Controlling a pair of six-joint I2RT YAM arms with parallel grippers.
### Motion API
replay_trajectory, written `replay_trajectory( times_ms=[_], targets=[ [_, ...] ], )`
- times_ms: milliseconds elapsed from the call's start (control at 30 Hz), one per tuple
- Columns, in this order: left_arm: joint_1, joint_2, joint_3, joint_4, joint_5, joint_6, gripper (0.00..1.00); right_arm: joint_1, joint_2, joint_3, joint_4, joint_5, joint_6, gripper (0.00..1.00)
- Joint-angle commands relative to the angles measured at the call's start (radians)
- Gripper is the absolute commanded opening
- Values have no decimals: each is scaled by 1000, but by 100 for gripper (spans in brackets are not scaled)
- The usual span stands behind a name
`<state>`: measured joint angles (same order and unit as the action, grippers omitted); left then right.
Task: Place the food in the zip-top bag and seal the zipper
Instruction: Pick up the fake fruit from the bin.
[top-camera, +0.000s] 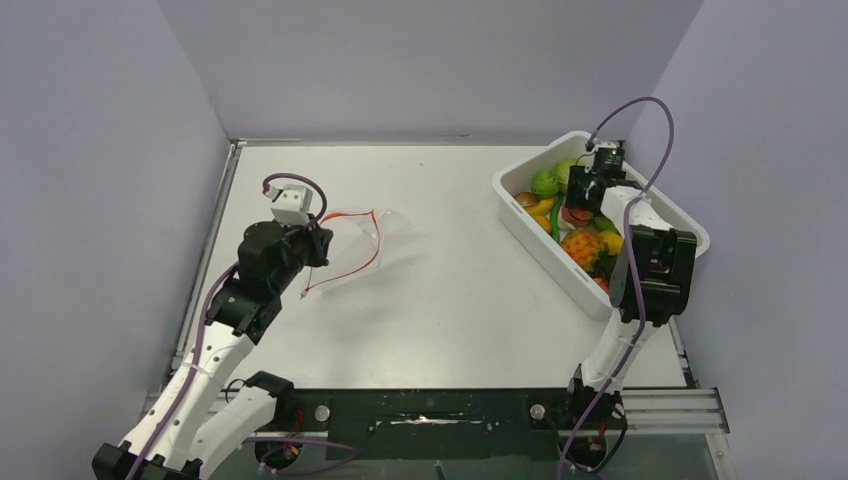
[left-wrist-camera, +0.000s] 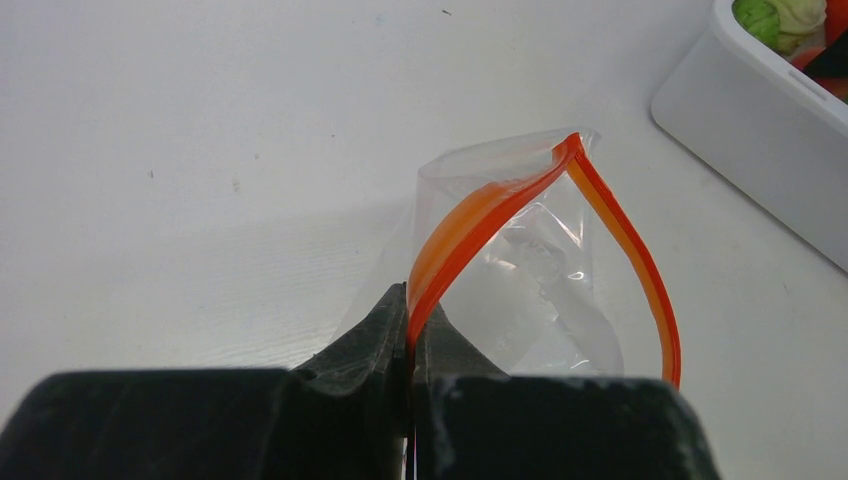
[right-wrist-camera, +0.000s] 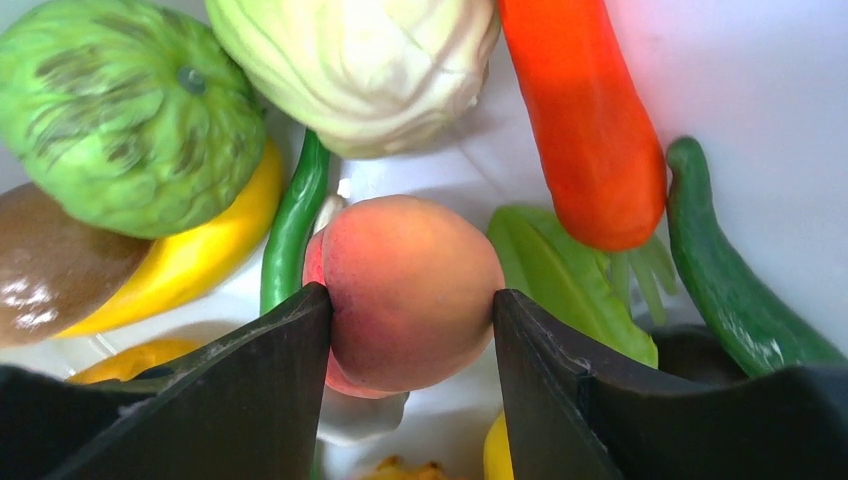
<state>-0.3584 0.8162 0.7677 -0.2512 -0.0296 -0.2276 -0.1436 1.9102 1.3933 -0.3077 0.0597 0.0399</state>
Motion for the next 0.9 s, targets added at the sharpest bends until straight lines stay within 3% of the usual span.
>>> replay_trajectory(
  times_ms=[0,300,533,767,867],
  targets=[
    [1,-17,4,33,-6,8,0,34,-142,-36,5,70,37,35],
    [2,-13,3,32,-15,7,0,117,-297,-54,-104,202,102,35],
    [1,-8,3,38,-29,-1,0,255,-471,-100,-141,238,137,35],
    [-1,16,32,57,-7,-45,0,406,-644,-115,-141,211,181,34],
    [-1,28,53,58,-4,-65,0,469,-709,-128,-97,133,211,33]
  ],
)
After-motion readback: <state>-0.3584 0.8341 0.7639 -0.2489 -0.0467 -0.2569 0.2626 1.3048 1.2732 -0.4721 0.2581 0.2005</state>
